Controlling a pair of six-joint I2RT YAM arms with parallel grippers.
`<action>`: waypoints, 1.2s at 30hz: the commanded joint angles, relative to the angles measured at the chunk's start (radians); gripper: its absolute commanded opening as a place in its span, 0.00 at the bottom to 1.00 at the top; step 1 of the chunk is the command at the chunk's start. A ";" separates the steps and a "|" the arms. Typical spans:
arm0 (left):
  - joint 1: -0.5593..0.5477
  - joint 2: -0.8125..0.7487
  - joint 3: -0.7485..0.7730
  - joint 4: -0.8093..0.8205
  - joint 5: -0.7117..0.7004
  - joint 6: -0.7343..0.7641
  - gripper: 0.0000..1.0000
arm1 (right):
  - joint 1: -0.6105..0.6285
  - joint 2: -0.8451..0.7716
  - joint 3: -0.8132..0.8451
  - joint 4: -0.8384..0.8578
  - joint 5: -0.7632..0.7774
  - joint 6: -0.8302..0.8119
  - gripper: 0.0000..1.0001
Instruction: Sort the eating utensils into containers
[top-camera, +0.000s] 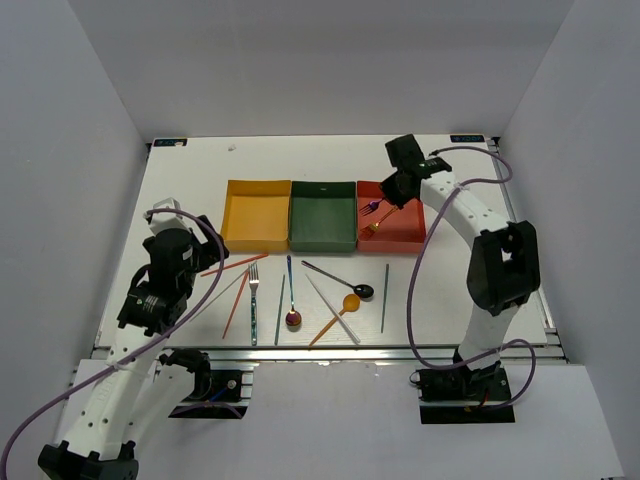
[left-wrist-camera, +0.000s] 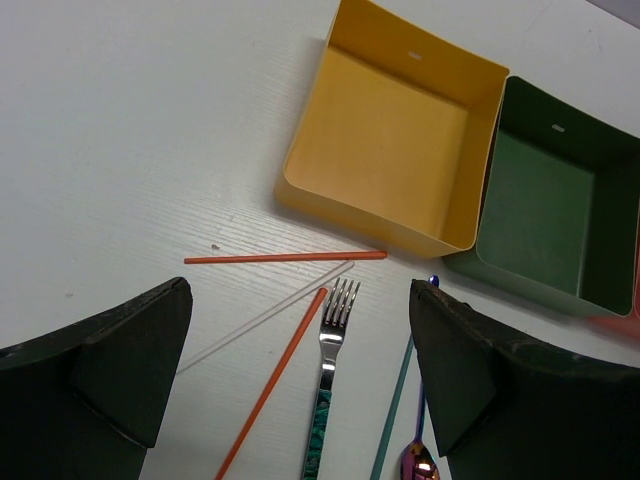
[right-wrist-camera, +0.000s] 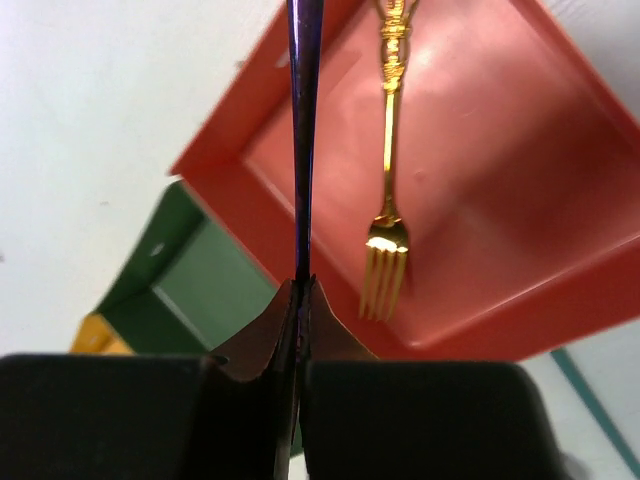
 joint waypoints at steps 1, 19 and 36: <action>-0.006 -0.012 0.014 -0.005 -0.022 -0.008 0.98 | -0.020 0.036 0.056 -0.088 -0.018 -0.074 0.00; -0.007 0.023 0.040 -0.014 0.035 -0.011 0.98 | -0.069 0.067 0.123 -0.037 -0.146 -0.270 0.89; -0.119 0.336 -0.041 -0.051 0.193 -0.292 0.98 | -0.020 -0.483 -0.426 0.262 -0.379 -0.772 0.90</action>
